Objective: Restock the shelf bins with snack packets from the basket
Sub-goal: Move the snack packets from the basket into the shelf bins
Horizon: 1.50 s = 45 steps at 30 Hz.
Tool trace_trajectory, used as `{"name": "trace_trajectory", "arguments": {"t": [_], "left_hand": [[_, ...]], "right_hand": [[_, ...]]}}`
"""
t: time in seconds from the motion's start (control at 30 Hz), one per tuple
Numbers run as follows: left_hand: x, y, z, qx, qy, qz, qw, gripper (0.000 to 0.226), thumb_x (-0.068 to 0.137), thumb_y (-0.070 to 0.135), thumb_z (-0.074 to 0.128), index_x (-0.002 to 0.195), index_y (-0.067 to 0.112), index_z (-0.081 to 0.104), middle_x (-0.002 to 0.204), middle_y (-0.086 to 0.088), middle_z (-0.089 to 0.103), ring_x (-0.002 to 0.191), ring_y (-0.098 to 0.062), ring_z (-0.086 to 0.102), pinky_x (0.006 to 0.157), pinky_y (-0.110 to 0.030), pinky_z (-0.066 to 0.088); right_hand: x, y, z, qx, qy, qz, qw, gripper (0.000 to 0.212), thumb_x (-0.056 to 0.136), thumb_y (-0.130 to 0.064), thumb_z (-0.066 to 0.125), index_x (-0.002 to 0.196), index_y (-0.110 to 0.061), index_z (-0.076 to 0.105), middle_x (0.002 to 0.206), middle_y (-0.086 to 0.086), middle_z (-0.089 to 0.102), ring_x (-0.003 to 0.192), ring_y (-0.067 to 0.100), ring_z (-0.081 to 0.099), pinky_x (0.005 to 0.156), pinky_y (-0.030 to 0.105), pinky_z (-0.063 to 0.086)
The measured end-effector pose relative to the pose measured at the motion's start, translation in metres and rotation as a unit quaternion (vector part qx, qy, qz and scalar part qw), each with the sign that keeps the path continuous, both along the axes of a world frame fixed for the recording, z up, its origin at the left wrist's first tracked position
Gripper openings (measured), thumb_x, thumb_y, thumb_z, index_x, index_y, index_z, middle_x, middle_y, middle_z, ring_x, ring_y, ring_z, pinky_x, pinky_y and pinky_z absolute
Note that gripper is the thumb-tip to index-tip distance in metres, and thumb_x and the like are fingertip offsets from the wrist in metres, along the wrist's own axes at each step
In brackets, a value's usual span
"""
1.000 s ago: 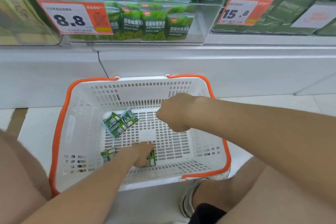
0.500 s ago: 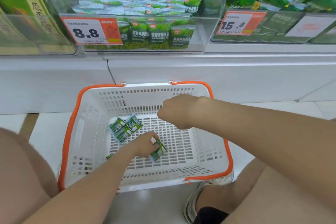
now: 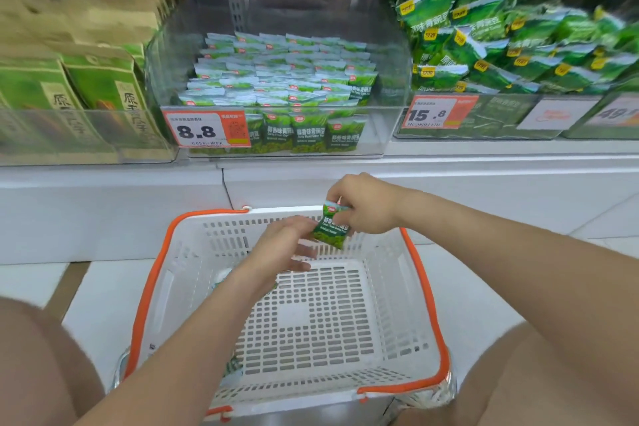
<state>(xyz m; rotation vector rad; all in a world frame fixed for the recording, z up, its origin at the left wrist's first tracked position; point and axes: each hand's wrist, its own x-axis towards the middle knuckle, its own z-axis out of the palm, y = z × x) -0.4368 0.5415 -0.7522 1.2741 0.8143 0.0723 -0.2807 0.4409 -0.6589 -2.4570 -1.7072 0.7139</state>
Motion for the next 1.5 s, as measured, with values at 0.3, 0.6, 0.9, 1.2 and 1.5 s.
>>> {"name": "trace_trajectory", "arguments": {"t": [0.3, 0.6, 0.9, 1.2, 1.5], "left_hand": [[0.001, 0.000, 0.019, 0.049, -0.107, -0.005, 0.993, 0.011, 0.096, 0.013, 0.075, 0.105, 0.008, 0.077, 0.094, -0.012, 0.079, 0.087, -0.032, 0.073, 0.077, -0.038, 0.063], [0.019, -0.001, 0.067, 0.396, -0.204, 0.113, 0.888, 0.010, 0.098, 0.019, 0.065, 0.102, 0.022, 0.073, 0.086, 0.006, 0.074, 0.077, -0.014, 0.068, 0.067, -0.032, 0.053], [0.042, 0.050, 0.137, 0.715, -0.152, 0.100, 0.675, 0.023, 0.097, 0.015, 0.060, 0.119, 0.012, 0.066, 0.135, -0.011, 0.054, 0.117, -0.031, 0.055, 0.099, -0.048, 0.044], [0.059, 0.070, 0.143, 0.804, 0.064, 0.051, 0.589, 0.044, 0.091, 0.032, 0.041, 0.119, 0.018, 0.072, 0.142, -0.006, 0.064, 0.141, -0.036, 0.045, 0.119, -0.059, 0.023], [0.060, 0.077, 0.137, 0.808, 0.127, 0.006, 0.575, 0.058, 0.100, 0.035, 0.021, 0.099, 0.017, 0.076, 0.097, -0.006, 0.077, 0.098, -0.034, 0.064, 0.111, -0.051, 0.035]], "right_hand": [[0.007, 0.001, 0.006, 0.031, 0.078, -0.064, 0.994, 0.019, 0.098, -0.005, 0.053, 0.105, -0.008, 0.070, 0.091, 0.013, 0.076, 0.080, 0.027, 0.072, 0.074, 0.045, 0.060], [-0.009, 0.008, 0.050, 0.232, -0.087, -0.059, 0.967, 0.026, 0.093, -0.038, 0.057, 0.078, -0.016, 0.054, 0.069, 0.003, 0.057, 0.074, 0.031, 0.051, 0.070, 0.047, 0.052], [0.041, 0.025, 0.107, 0.428, -0.199, -0.163, 0.866, 0.024, 0.103, -0.030, 0.056, 0.124, -0.021, 0.064, 0.105, 0.007, 0.066, 0.093, 0.031, 0.063, 0.078, 0.043, 0.051], [0.045, 0.067, 0.116, 0.124, -0.439, -0.085, 0.886, 0.028, 0.085, 0.000, 0.066, 0.090, -0.020, 0.045, 0.105, 0.011, 0.066, 0.115, 0.037, 0.055, 0.088, 0.042, 0.039], [0.070, 0.097, 0.111, 0.028, -0.396, -0.092, 0.913, 0.036, 0.093, 0.004, 0.060, 0.126, -0.009, 0.061, 0.128, 0.016, 0.058, 0.117, 0.040, 0.062, 0.076, 0.044, 0.042]]}}
